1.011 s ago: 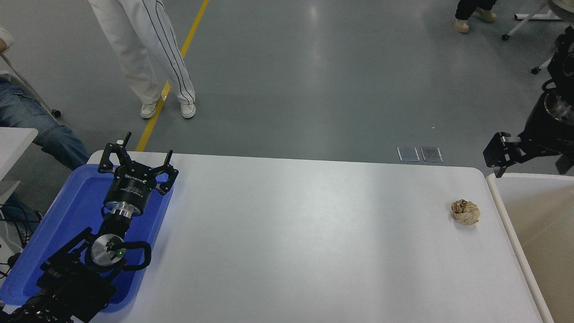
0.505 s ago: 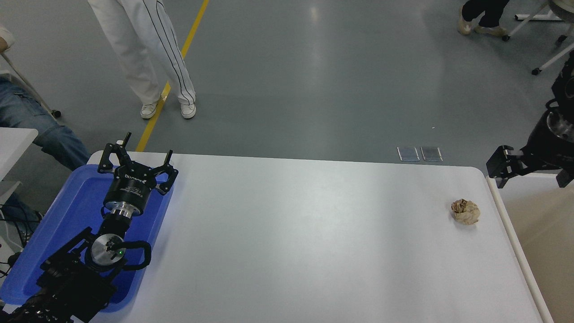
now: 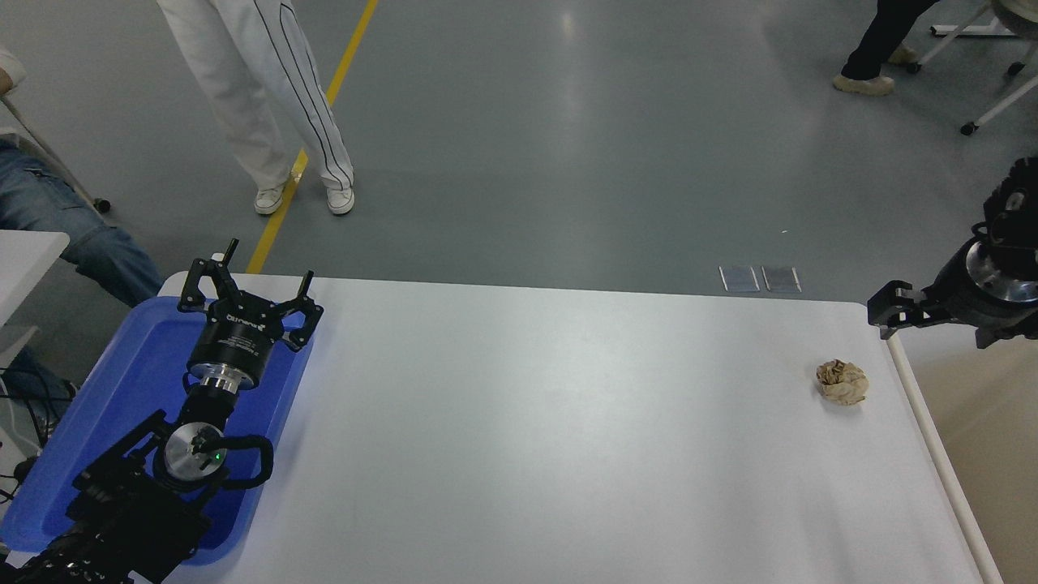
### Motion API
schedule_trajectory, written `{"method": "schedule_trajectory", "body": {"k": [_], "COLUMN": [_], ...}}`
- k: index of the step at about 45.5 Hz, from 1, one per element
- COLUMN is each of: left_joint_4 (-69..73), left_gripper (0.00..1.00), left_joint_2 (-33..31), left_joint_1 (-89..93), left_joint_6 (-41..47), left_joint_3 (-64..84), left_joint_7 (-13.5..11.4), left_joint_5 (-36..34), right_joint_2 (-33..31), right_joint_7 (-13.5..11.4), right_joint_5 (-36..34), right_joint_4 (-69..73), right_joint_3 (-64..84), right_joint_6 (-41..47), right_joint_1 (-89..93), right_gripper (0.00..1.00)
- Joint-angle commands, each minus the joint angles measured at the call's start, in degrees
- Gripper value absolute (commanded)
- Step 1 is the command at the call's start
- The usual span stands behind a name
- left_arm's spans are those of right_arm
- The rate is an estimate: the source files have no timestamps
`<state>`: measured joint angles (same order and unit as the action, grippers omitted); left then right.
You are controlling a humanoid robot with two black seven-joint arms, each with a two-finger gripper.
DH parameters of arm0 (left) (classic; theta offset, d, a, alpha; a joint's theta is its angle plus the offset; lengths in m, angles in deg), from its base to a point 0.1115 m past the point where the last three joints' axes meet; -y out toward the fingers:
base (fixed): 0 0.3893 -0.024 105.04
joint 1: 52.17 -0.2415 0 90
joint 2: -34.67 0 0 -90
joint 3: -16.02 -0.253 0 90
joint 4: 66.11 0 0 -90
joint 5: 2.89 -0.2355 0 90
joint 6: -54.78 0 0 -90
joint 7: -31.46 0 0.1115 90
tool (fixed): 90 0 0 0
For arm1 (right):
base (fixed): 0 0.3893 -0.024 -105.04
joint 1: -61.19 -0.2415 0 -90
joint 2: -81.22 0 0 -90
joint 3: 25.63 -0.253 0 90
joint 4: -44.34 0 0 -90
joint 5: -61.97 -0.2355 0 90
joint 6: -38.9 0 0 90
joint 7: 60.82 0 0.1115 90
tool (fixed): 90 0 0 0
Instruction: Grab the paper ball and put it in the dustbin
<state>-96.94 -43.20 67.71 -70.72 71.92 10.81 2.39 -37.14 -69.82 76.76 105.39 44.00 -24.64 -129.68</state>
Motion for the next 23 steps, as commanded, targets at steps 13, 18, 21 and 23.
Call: {"method": "schedule_trajectory", "body": {"k": [13,18,21,23], "left_joint_4": [-0.02,-0.02,-0.02,-0.02], "left_gripper": [1.0,1.0,1.0,1.0], "left_joint_2": [0.0,0.0,0.0,0.0], "left_joint_1": [0.0,0.0,0.0,0.0], "left_joint_6": [-0.01,-0.01,0.08,0.08], "left_joint_3": [0.0,0.0,0.0,0.0], "left_joint_7": [0.0,0.0,0.0,0.0], "left_joint_5": [0.0,0.0,0.0,0.0], "right_joint_2": [0.31,0.32,0.4,0.58], "right_joint_7": [1.18,3.55,4.87,5.66], "right_joint_5": [7.8,7.8,7.8,7.8], "right_joint_4": [-5.94,-8.66,-10.86,-12.09], "right_joint_3": [-10.48,-11.27,-11.45,-11.54], "right_joint_6": [-10.9,-13.27,-14.5,-14.77], "right_joint_1": [13.23,17.1,18.95,19.83], "right_gripper": [1.0,1.0,1.0,1.0]}}
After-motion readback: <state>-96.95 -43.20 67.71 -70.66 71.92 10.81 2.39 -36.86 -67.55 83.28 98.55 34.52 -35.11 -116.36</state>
